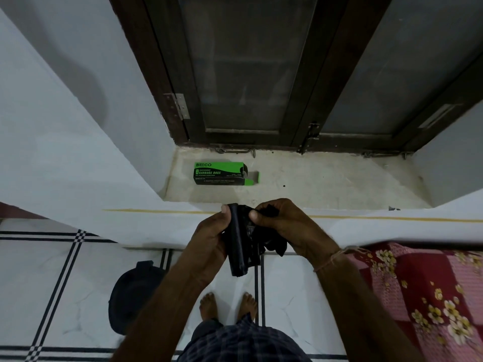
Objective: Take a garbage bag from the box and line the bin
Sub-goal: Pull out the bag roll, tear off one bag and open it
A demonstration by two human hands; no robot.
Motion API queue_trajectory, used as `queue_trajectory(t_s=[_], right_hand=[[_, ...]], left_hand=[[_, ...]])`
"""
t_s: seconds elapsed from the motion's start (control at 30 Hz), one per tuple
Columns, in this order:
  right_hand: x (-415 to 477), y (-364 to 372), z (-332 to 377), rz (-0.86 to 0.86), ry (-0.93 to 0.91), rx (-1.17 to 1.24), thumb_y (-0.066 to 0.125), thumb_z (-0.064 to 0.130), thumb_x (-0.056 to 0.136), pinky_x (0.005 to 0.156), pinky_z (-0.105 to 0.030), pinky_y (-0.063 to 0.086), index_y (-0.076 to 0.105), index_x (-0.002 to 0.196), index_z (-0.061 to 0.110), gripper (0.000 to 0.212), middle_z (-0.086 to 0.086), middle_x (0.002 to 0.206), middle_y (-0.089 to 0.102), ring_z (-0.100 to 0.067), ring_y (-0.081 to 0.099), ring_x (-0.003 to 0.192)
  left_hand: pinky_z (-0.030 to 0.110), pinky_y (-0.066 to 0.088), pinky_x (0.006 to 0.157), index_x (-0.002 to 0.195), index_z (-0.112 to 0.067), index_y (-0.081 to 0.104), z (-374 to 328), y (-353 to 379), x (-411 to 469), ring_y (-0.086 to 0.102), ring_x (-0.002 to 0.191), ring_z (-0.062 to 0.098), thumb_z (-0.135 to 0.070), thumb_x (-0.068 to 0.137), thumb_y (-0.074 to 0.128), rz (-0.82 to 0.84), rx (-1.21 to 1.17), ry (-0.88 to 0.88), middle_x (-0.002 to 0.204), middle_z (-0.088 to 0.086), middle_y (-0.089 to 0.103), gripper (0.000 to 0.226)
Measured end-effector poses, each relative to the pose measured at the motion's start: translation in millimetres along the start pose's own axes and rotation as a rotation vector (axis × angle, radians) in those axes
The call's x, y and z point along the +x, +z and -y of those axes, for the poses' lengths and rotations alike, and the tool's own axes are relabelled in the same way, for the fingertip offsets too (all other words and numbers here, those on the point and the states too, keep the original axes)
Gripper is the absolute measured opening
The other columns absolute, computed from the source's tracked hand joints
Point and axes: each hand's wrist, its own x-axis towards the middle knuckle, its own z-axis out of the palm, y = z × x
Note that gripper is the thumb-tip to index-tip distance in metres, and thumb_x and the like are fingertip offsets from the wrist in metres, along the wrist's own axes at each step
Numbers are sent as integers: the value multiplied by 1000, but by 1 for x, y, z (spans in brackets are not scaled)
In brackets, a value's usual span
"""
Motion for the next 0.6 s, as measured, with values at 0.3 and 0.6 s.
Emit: queue_trajectory(t_s=[0.3,0.6], right_hand=[[1,13,-14,76,22,193,72,45,82,91,-49,49,67,109,-14,65,-27,104,67,-39,62,98],[8,19,-20,21,52,314,60,28,95,81,-38,59,69,115,-6,42,-18,97,74,-29,71,86]], left_hand=[[46,60,91,135,3,60,-1,2,1,65,121,40,-47,100,41,74,-46,-90,133,28,65,64],[38,60,65,124,0,67,-4,0,6,76,87,29,-50,95,46,93,-68,-100,111,21,74,62]])
